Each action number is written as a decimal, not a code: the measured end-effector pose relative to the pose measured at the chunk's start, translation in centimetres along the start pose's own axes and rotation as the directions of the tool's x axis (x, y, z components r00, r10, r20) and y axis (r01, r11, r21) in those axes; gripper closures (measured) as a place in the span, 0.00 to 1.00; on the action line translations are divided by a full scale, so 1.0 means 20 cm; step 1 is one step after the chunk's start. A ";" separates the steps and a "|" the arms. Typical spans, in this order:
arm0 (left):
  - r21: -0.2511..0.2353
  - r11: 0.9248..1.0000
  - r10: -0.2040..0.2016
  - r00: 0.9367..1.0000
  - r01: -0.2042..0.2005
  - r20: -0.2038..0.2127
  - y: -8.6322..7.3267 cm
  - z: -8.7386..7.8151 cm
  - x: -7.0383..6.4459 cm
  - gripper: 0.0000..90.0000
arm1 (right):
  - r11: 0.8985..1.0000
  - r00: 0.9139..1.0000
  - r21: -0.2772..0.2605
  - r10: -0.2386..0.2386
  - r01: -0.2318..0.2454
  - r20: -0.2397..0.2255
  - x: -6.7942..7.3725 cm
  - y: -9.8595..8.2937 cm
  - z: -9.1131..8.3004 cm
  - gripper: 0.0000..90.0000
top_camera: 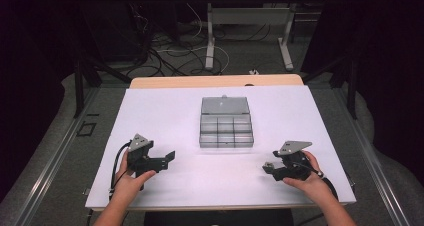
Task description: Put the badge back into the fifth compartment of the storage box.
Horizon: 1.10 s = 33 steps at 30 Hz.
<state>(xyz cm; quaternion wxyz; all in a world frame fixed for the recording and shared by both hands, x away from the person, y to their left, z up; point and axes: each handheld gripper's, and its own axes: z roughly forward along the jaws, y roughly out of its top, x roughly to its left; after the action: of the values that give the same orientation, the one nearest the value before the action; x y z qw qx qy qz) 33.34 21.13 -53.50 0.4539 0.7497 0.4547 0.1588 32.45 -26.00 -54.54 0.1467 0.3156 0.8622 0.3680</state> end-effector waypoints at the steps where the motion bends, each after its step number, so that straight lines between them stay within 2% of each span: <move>1: 0.000 1.000 0.003 1.000 -0.003 -0.001 0.00 0.00 0.00 0.03 | 1.000 1.000 0.016 -0.005 0.005 -0.002 0.00 0.00 0.00 0.33; 2: 0.000 1.000 0.003 1.000 -0.003 -0.002 0.00 0.00 0.00 0.03 | 1.000 1.000 0.023 -0.007 0.007 -0.001 0.00 0.00 0.00 0.34; 3: 0.000 1.000 0.003 1.000 -0.003 -0.002 0.00 0.00 0.00 0.03 | 1.000 1.000 -0.001 -0.005 0.005 0.000 0.00 0.00 0.02 0.34; 4: -0.001 1.000 0.004 1.000 -0.004 -0.002 0.00 0.00 0.00 0.03 | 1.000 1.000 0.000 -0.007 0.007 -0.001 0.00 -0.01 0.02 0.35; 5: -0.001 1.000 0.003 1.000 -0.003 -0.004 0.00 0.00 0.00 0.03 | 0.999 1.000 0.039 -0.025 0.025 -0.003 -0.01 0.00 0.01 0.35; 6: 0.000 1.000 0.002 1.000 -0.002 -0.004 0.00 -0.01 0.00 0.03 | 1.000 1.000 0.025 -0.018 0.018 0.006 0.00 0.00 0.03 0.36; 7: 0.001 1.000 0.001 1.000 -0.001 -0.005 0.00 -0.01 0.00 0.03 | 0.999 1.000 0.039 -0.029 0.029 -0.001 -0.01 0.00 0.03 0.36; 10: 0.000 1.000 0.007 1.000 -0.007 -0.008 0.00 -0.01 0.01 0.03 | 0.999 1.000 0.040 -0.012 0.012 0.015 0.00 0.00 0.04 0.39; 11: 0.000 1.000 0.007 1.000 -0.007 -0.008 0.00 -0.01 0.01 0.03 | 0.998 0.999 0.047 -0.036 0.036 0.011 -0.01 0.00 0.04 0.39; 15: -0.003 1.000 -0.002 1.000 0.002 -0.007 0.00 -0.01 0.00 0.03 | 0.999 1.000 0.053 -0.005 0.004 0.015 -0.01 0.00 0.05 0.40; 16: -0.001 1.000 -0.004 1.000 0.004 -0.007 0.00 -0.01 0.00 0.03 | 0.999 1.000 0.040 -0.006 0.005 0.017 -0.01 -0.01 0.05 0.40; 18: 0.000 1.000 -0.003 1.000 0.003 -0.009 0.00 -0.01 0.01 0.03 | 0.998 1.000 0.058 -0.001 0.001 0.010 -0.01 0.00 0.05 0.41; 24: -0.003 1.000 -0.004 1.000 0.004 -0.010 0.00 -0.01 0.00 0.03 | 0.999 1.000 0.054 -0.010 0.010 0.016 -0.01 -0.01 0.07 0.45; 33: -0.001 1.000 -0.004 1.000 0.004 -0.008 0.00 -0.01 0.00 0.04 | 0.999 1.000 0.053 0.010 -0.010 0.004 -0.01 0.00 0.08 0.55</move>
<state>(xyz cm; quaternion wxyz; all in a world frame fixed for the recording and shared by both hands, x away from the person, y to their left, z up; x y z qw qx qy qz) 33.25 21.27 -53.50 0.4527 0.7478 0.4581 0.1612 33.33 -25.36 -55.64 0.1379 0.3244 0.8697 0.3455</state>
